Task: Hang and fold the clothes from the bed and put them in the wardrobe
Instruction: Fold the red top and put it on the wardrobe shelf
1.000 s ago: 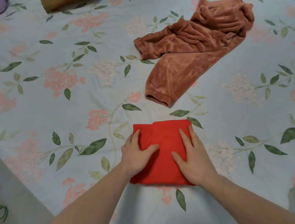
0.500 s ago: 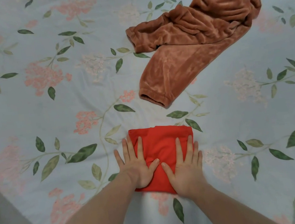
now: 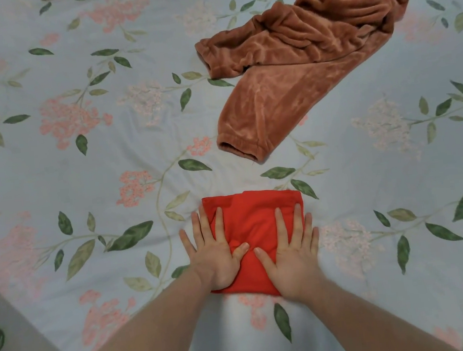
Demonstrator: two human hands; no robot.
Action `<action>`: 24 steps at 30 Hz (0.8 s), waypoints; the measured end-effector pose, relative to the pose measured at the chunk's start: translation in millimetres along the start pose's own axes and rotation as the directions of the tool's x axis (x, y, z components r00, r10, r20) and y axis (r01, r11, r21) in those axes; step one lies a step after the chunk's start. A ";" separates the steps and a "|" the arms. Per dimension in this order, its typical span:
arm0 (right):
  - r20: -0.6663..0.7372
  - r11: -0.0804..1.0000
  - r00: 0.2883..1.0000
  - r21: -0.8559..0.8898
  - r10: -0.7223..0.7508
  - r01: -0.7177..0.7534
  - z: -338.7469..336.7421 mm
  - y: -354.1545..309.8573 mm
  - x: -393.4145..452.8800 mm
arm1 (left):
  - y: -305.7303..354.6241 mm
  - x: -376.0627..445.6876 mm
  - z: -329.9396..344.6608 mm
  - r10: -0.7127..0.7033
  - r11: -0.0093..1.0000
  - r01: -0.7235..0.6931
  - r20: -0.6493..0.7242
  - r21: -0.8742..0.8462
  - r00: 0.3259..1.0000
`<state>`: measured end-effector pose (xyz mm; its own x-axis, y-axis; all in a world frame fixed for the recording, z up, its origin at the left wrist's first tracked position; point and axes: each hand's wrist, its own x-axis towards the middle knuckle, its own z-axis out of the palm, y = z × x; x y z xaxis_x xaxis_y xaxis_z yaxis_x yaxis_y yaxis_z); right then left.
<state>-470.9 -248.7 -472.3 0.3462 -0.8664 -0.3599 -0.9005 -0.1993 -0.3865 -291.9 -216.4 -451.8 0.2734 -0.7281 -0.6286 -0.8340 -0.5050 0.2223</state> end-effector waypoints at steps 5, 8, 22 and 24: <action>-0.161 0.945 0.987 0.317 -0.024 0.075 -21.8 1.4 -10.5 | 1.8 -16.7 -2.2 -0.026 0.937 -0.092 -0.330 -0.338 0.944; -0.151 0.734 0.954 0.673 0.259 -0.092 -41.0 3.2 -11.4 | -1.5 -27.1 -14.1 -0.153 0.750 -0.078 -0.286 -0.657 0.946; 0.481 0.478 0.845 0.700 0.235 -0.531 -66.8 11.5 -65.7 | -21.4 -99.0 -13.6 -0.187 0.427 0.379 0.331 -0.821 0.925; 0.453 0.515 0.851 0.679 0.266 -0.523 -57.8 15.0 -70.1 | -25.0 -102.3 1.0 -0.218 0.441 0.379 0.312 -0.814 0.925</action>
<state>-523.8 -217.4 -403.8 0.1739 -0.5826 -0.7940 -0.4665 0.6613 -0.5874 -299.5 -128.9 -393.8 0.2845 -0.4185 -0.8625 0.1259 -0.8756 0.4664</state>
